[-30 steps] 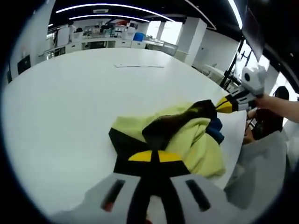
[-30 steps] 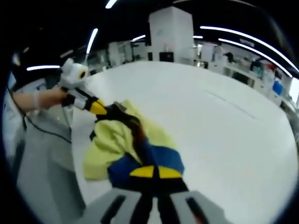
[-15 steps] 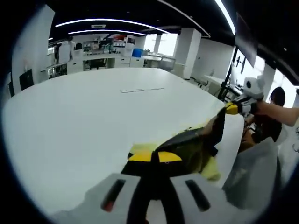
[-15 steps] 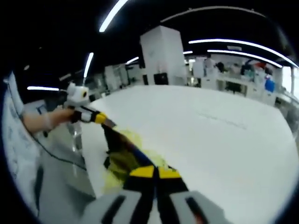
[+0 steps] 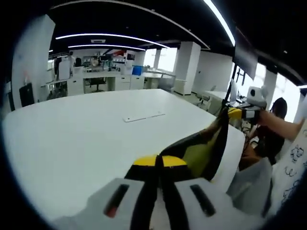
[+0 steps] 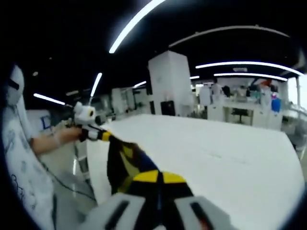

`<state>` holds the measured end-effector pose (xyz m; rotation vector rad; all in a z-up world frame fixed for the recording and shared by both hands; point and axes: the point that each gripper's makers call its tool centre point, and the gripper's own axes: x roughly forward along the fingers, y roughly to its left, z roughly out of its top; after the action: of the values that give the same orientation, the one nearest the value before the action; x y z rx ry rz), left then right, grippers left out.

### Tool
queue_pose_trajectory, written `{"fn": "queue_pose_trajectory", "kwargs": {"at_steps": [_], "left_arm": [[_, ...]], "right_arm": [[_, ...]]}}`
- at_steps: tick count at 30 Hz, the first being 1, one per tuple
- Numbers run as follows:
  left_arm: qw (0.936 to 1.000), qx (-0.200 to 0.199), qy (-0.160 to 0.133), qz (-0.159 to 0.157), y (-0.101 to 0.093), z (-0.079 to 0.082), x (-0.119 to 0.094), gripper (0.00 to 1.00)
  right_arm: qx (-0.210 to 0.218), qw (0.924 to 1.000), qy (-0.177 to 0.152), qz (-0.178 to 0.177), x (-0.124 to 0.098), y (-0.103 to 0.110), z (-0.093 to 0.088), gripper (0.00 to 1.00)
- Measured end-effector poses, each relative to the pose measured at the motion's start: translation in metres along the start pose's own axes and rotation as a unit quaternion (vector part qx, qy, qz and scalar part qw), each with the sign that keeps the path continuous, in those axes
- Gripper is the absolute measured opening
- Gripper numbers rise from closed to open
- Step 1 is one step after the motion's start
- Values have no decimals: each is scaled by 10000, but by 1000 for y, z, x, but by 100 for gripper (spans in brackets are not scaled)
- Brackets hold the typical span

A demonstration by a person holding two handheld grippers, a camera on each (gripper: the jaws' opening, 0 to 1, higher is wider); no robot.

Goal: Fold the garment on the visible template until the final outline fits inside the template.

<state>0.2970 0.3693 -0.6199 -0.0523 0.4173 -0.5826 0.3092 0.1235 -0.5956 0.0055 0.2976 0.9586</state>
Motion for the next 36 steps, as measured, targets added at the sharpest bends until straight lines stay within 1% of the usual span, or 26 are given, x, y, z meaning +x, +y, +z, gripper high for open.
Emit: {"fn": "queue_pose_trajectory", "kwargs": {"at_steps": [3, 4, 7, 10, 11, 13, 14, 15, 18, 19, 20, 22, 24, 27, 29, 30, 31, 34, 35, 36], "left_arm": [[9998, -28, -151, -115, -4, 16, -3, 0], [9998, -28, -160, -137, -4, 18, -3, 0], [9992, -44, -305, -262, -8, 35, -6, 0], [9986, -36, -420, -311, -8, 48, -5, 0], [9986, -37, -431, -317, -7, 50, -3, 0], [9982, -68, -452, -386, 2, 54, 5, 0], [9983, -71, -438, -386, 11, 54, 12, 0], [9985, -91, -390, -383, 16, 53, 18, 0], [9991, -132, -216, -331, 34, 43, 40, 0], [9993, -185, -107, -309, 34, 38, 46, 0], [9994, -163, -78, -295, 30, 34, 54, 0], [9993, -247, 54, -262, 43, 27, 69, 0], [9994, -244, 65, -256, 51, 24, 78, 0], [9993, -200, 264, -174, 71, 14, 102, 0], [9992, -192, 313, -164, 82, 12, 116, 0], [9990, -222, 356, -183, 85, 10, 122, 0], [9988, -241, 391, -193, 89, 9, 127, 0], [9983, -297, 468, -199, 101, 7, 147, 0], [9980, -342, 481, -204, 105, 6, 153, 0], [9975, -444, 501, -203, 112, 3, 161, 0]], "right_arm": [[39, 9998, -202, 36, -5, 1, 19, 0], [35, 9997, -253, 29, -6, 0, 24, 0], [7, 9991, -423, 0, -10, -2, 39, 0], [89, 9983, -576, 8, -10, -7, 49, 0], [102, 9981, -600, -12, -9, -10, 50, 0], [143, 9980, -618, -77, -3, -19, 50, 0], [183, 9979, -612, -96, 3, -24, 49, 0], [214, 9980, -591, -116, 7, -27, 47, 0], [286, 9984, -431, -217, 25, -43, 37, 0], [340, 9984, -370, -242, 33, -50, 32, 0], [377, 9984, -321, -268, 40, -57, 28, 0], [488, 9980, -242, -308, 49, -70, 22, 0], [586, 9974, -138, -393, 61, -83, 15, 0], [695, 9966, -26, -439, 82, -100, 4, 0], [758, 9961, 31, -445, 91, -109, 0, 0], [811, 9953, 124, -513, 100, -120, -7, 0], [802, 9953, 148, -523, 102, -122, -9, 0], [887, 9939, 247, -604, 118, -145, -18, 0], [920, 9935, 273, -619, 119, -147, -22, 0], [998, 9923, 345, -652, 124, -155, -28, 0]]}}
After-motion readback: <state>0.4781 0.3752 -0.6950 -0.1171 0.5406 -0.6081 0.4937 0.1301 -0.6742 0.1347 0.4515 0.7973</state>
